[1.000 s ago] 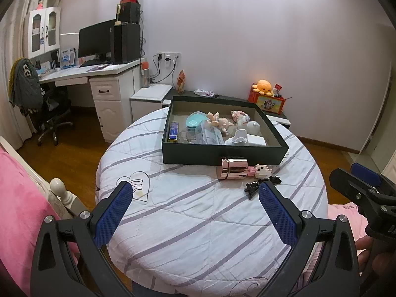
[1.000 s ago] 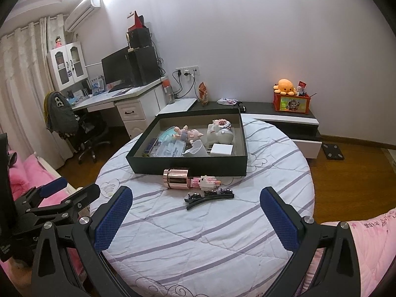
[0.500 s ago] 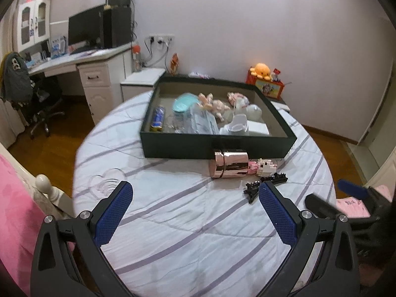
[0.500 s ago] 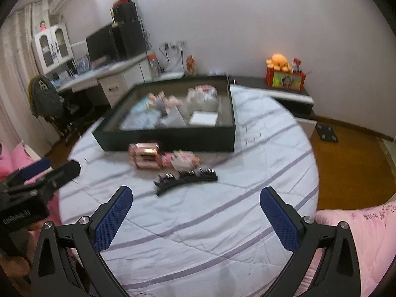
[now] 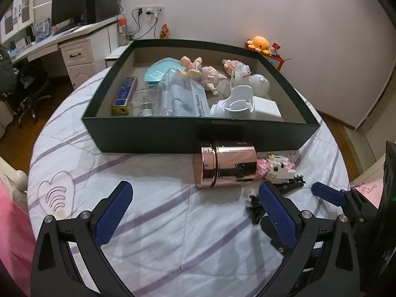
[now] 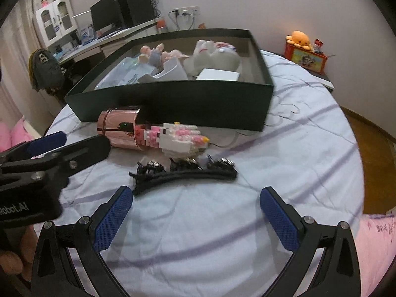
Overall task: Organize rigid objects
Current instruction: 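Grasp the rose-gold cup with left gripper while right grasps the black hair clip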
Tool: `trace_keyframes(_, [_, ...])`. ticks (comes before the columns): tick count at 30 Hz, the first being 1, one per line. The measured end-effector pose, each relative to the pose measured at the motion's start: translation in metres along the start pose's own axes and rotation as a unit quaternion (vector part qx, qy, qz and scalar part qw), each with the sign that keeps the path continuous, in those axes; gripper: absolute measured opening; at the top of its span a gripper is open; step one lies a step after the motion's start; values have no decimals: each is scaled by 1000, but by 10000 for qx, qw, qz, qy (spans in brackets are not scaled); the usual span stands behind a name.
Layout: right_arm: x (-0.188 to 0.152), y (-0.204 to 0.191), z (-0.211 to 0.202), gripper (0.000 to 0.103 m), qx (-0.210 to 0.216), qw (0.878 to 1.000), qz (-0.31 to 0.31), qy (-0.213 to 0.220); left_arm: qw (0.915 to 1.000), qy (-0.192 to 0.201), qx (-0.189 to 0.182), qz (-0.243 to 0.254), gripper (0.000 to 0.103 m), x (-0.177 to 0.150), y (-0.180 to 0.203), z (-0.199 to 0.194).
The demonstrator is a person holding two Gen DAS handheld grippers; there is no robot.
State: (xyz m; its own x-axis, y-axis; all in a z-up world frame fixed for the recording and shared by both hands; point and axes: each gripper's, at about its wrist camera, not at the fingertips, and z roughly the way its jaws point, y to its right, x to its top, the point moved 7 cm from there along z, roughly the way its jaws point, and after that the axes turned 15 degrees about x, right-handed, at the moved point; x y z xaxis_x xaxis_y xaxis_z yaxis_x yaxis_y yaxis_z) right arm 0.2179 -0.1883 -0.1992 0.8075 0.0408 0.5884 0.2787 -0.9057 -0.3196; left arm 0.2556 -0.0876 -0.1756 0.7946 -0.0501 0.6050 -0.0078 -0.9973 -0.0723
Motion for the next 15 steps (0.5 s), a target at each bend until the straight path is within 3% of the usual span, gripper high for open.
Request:
trace_keyframes(11, [10,-5,22,103,-116,9992,-388,-59,9999,-112,-109,-35,103,11,13,27])
trace_keyframes(13, [10,-4,20,99,-122,9992,-379,-33,9996,-114,-201,-138,99,13,11,30])
trace_keyframes(15, [10,-2,17,93,-141,9993,-358,20,9990,-131,-354,-223,89,13,10,32])
